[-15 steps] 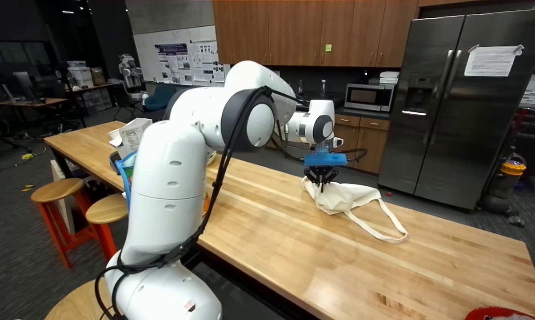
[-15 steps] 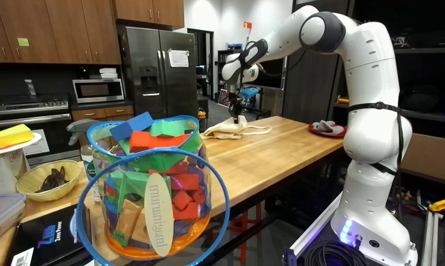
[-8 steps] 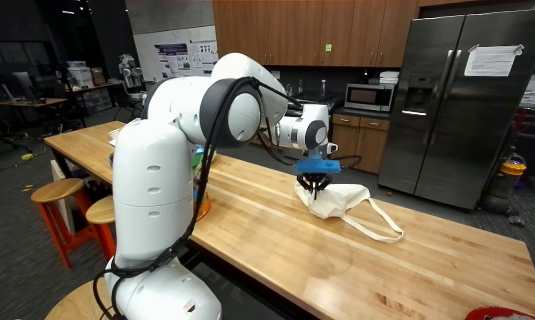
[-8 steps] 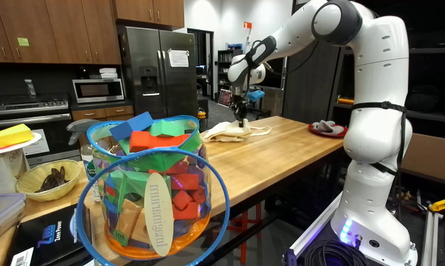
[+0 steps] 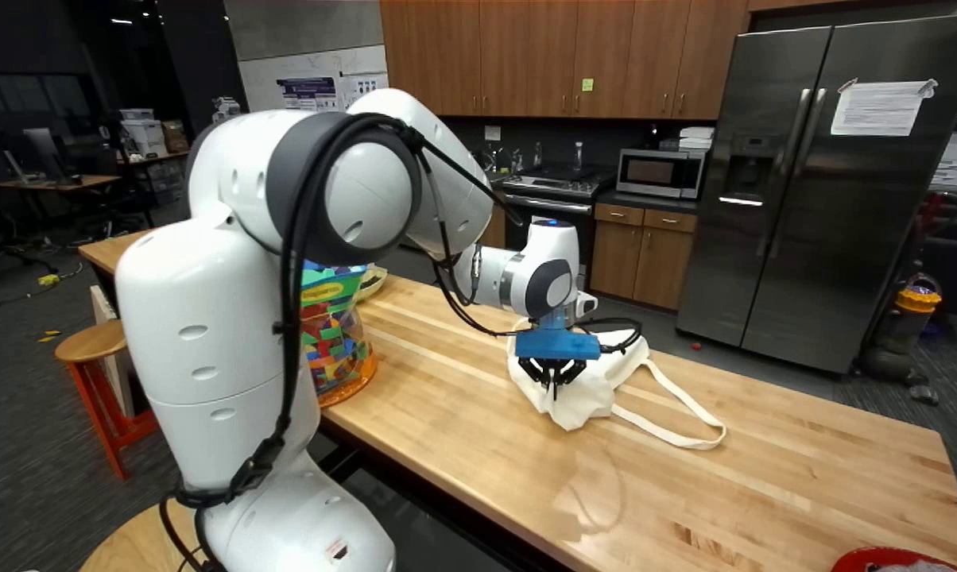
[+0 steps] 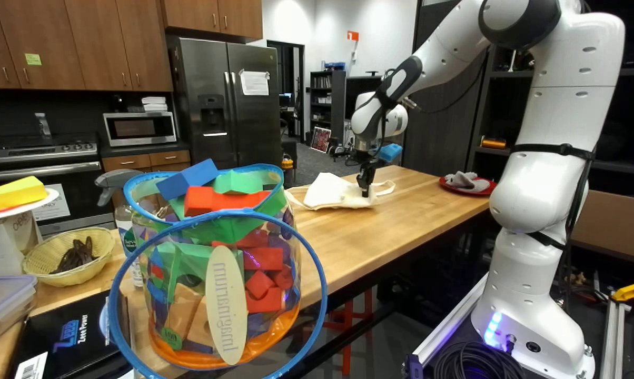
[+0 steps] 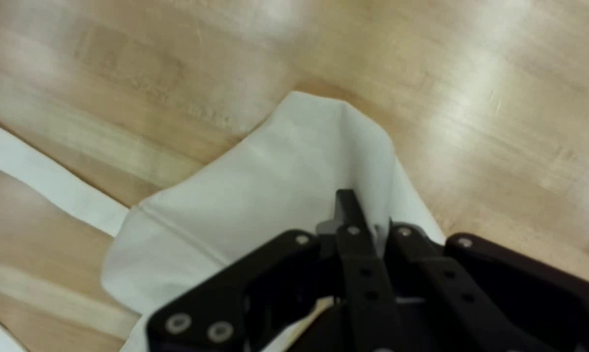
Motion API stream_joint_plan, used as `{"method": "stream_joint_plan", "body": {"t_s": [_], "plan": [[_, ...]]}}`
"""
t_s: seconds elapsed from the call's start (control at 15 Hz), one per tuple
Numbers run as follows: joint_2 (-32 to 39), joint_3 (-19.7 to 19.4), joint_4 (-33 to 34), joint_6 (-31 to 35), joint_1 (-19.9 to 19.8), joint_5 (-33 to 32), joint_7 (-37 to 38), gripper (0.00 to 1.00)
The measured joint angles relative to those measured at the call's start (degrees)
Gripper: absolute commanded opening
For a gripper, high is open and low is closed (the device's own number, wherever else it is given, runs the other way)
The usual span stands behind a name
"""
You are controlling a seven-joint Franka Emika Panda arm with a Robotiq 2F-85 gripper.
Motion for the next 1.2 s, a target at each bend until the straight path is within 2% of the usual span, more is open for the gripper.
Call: {"method": "stream_joint_plan", "body": {"t_s": [0.27, 0.47, 0.53, 0.73, 1.2], "plan": [[-6.64, -2.81, -11.79, 5.68, -0.03, -0.05, -2.59, 0.01], [-10.31, -5.0, -17.92, 9.13, -0.03, -0.15, -4.81, 0.01], [-11.11, -5.66, -19.21, 9.94, -0.03, -0.19, -5.58, 0.05], [-12.39, -7.02, -21.17, 11.38, -0.02, -0.2, -7.47, 0.05], [-12.68, -7.11, -21.41, 11.47, 0.0, -0.2, -7.64, 0.05]]}}
